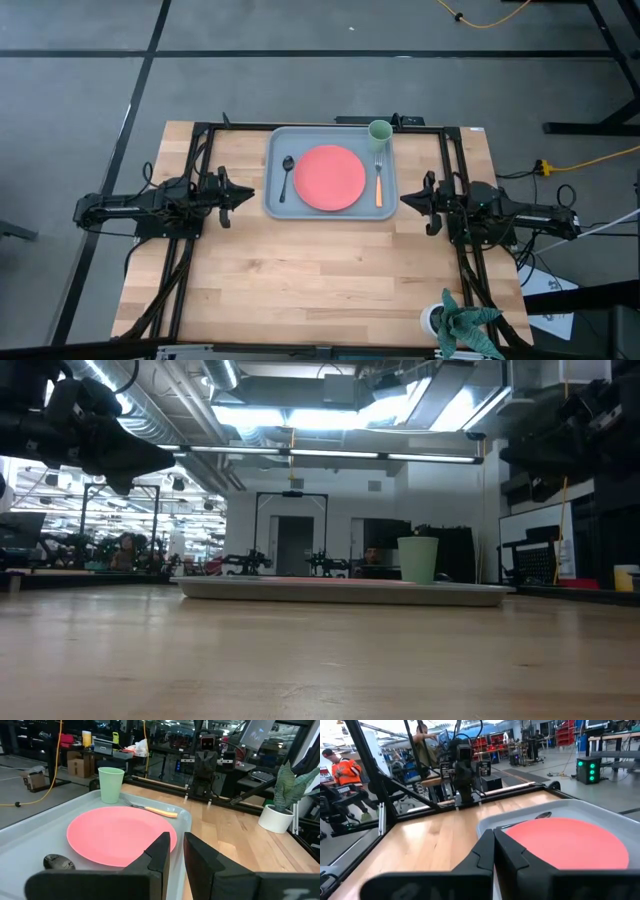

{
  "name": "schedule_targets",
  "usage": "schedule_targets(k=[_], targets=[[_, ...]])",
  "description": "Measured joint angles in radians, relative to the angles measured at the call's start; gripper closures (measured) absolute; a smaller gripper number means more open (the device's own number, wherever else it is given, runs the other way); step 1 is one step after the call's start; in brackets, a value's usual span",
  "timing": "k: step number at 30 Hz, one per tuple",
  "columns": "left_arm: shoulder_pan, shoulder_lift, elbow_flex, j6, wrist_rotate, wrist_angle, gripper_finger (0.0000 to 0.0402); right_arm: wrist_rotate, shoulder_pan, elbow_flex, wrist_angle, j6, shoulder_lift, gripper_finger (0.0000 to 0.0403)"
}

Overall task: Pick and place plate/cup/fork/spoon on tray
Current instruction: Return to Home Position

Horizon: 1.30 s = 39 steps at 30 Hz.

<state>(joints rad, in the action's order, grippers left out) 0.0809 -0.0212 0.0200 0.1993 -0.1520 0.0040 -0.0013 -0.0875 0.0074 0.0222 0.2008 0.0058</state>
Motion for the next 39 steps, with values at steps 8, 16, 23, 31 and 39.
schedule_targets(k=[8,16,23,31,39], targets=[[0.0,0.0,0.0,0.0,0.0,0.0,0.0354,-0.001,0.0,0.0,0.0,0.001,0.0,0.0397],[0.0,0.0,0.0,0.0,0.0,0.0,0.0354,-0.002,0.0,0.0,0.0,0.001,0.059,0.0397],[0.0,0.0,0.0,0.0,0.0,0.0,0.0354,-0.001,0.0,0.0,0.002,0.0,0.075,0.0397],[0.0,0.0,0.0,0.0,0.0,0.0,0.0354,-0.001,0.0,0.0,0.002,0.0,0.075,0.0397],[0.0,0.0,0.0,0.0,0.0,0.0,0.0354,-0.001,0.0,0.0,0.002,0.0,0.075,0.0397]])
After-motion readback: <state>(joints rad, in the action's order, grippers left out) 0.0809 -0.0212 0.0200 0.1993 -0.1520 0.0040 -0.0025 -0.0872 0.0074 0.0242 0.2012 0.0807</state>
